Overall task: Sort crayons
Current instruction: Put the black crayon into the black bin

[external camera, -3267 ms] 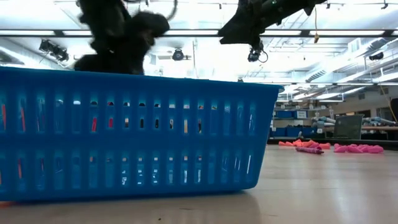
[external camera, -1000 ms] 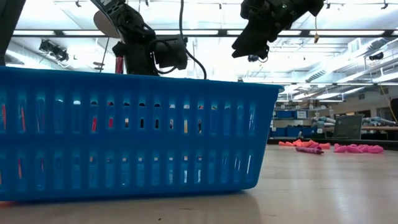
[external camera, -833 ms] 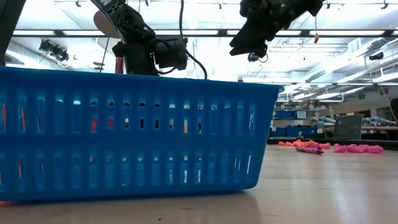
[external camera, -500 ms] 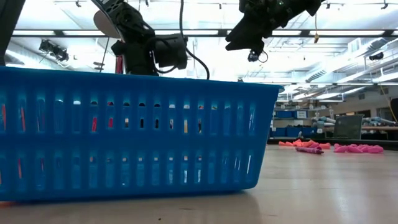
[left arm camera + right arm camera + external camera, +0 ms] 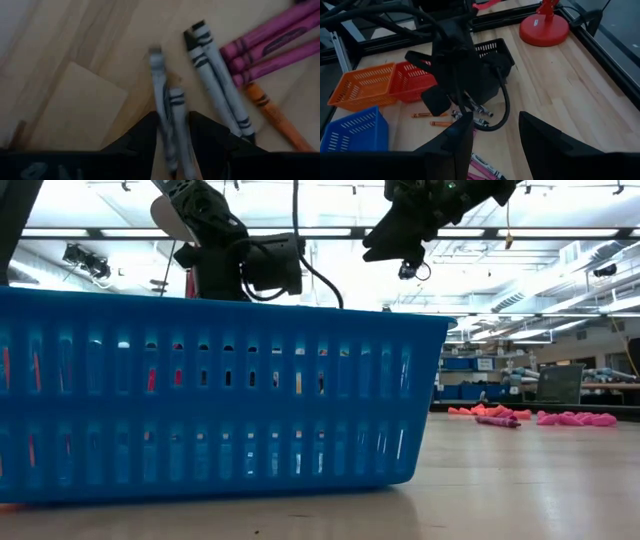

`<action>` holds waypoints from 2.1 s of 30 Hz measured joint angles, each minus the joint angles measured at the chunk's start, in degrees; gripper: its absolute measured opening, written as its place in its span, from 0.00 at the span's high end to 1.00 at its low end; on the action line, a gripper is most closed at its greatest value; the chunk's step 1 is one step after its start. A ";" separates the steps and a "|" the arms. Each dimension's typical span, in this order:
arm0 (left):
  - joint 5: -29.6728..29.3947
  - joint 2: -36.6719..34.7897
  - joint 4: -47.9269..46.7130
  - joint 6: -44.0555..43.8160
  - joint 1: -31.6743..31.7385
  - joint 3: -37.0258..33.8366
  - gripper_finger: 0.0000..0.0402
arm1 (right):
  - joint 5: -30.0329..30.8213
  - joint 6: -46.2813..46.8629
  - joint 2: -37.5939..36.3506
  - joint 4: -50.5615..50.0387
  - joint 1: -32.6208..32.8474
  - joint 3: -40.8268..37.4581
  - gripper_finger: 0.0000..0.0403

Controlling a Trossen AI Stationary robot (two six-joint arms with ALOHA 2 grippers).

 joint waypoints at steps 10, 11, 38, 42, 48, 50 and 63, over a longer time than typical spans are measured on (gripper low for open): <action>-1.81 1.50 0.32 -1.96 -1.03 0.09 0.75 | -0.20 0.33 0.00 0.35 0.04 0.00 0.60; -1.91 1.52 0.38 -1.99 -1.03 0.09 0.76 | -0.20 0.33 0.00 0.35 0.04 0.00 0.60; -4.27 -0.05 6.24 -5.30 0.11 0.02 0.80 | -0.26 -0.30 0.00 0.37 0.00 0.00 0.60; -3.86 -0.05 5.93 -5.54 0.08 0.87 0.80 | -0.28 -0.31 0.00 0.36 0.00 0.00 0.60; -3.68 -0.05 5.36 -5.55 0.69 1.98 0.80 | -0.35 -1.23 0.00 0.36 0.00 0.00 0.60; -3.68 -0.05 4.13 -5.46 0.97 2.80 0.80 | -0.37 -1.26 0.00 0.35 0.00 0.00 0.60; 1.93 -0.18 -6.11 -3.30 4.00 4.98 0.78 | -0.60 -1.37 0.00 0.35 -0.42 0.00 0.60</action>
